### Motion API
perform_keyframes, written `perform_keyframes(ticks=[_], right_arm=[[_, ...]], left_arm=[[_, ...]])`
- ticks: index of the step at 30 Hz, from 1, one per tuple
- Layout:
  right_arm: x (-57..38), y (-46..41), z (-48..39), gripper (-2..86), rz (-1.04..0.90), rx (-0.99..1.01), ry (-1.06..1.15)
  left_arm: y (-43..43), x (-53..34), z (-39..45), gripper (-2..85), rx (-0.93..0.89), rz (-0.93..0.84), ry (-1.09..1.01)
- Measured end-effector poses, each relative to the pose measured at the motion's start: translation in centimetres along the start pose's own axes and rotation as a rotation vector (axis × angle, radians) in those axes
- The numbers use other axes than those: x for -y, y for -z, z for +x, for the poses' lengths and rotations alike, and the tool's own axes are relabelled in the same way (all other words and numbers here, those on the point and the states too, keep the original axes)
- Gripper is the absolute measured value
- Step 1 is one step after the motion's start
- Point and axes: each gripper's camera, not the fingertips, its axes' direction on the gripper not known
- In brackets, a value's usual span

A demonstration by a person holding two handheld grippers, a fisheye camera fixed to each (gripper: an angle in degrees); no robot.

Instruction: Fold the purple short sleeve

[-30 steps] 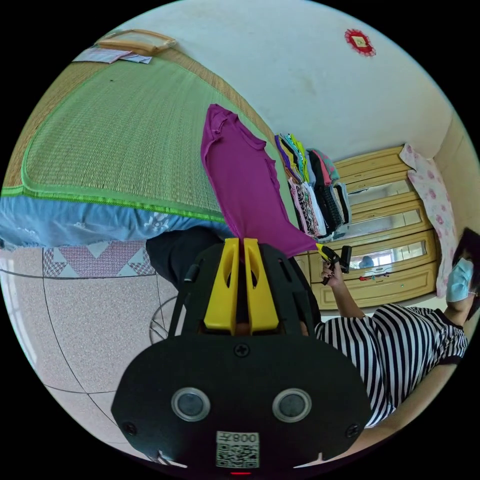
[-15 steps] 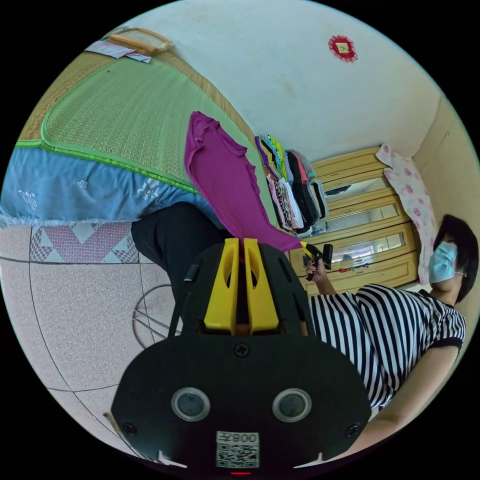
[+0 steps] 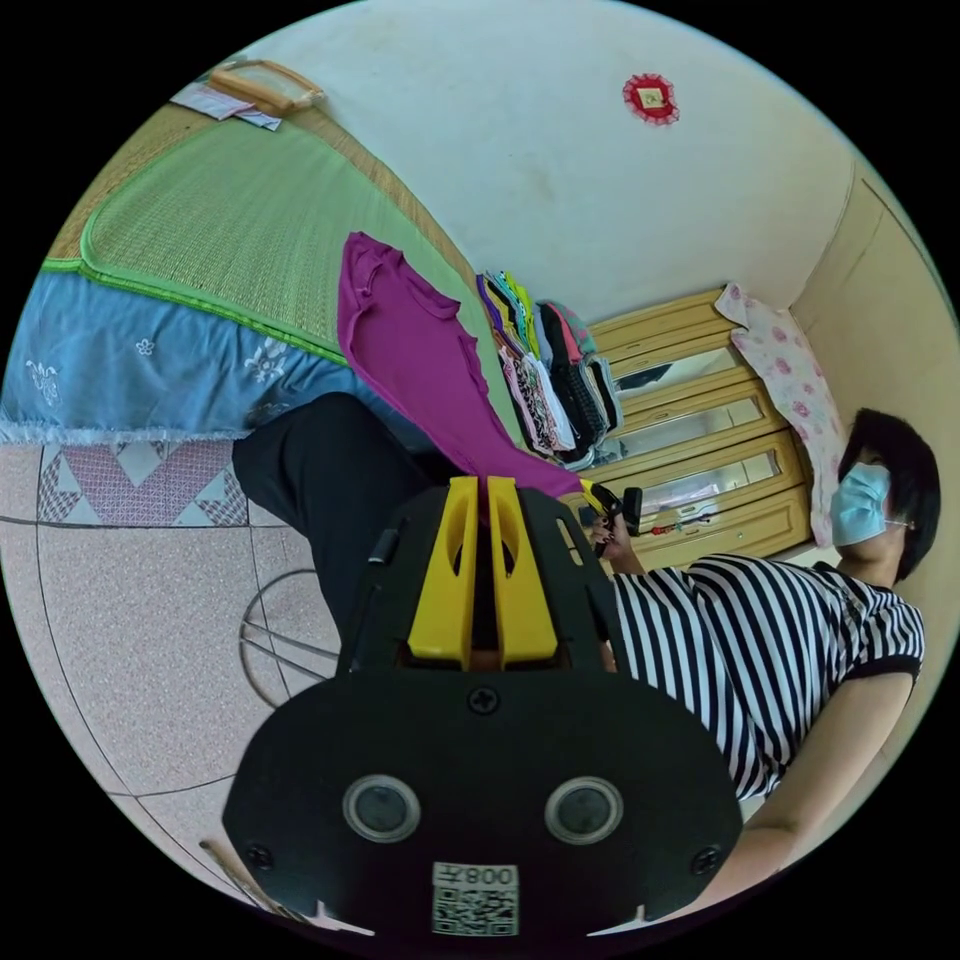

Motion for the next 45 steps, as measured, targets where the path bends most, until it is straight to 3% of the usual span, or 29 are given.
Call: perform_keyframes(ticks=[21, 45], right_arm=[[2.3, -3.2, 5.0, 1.1, 0.067, 0.034, -0.001], [21.4, -17.1, 16.0, 1.2, 0.051, -0.015, 0.024]], left_arm=[[1.5, 4.0, 5.3, 1.4, -0.058, 0.077, -0.062], [0.0, 25.9, 12.4, 1.5, -0.041, 0.106, -0.063]])
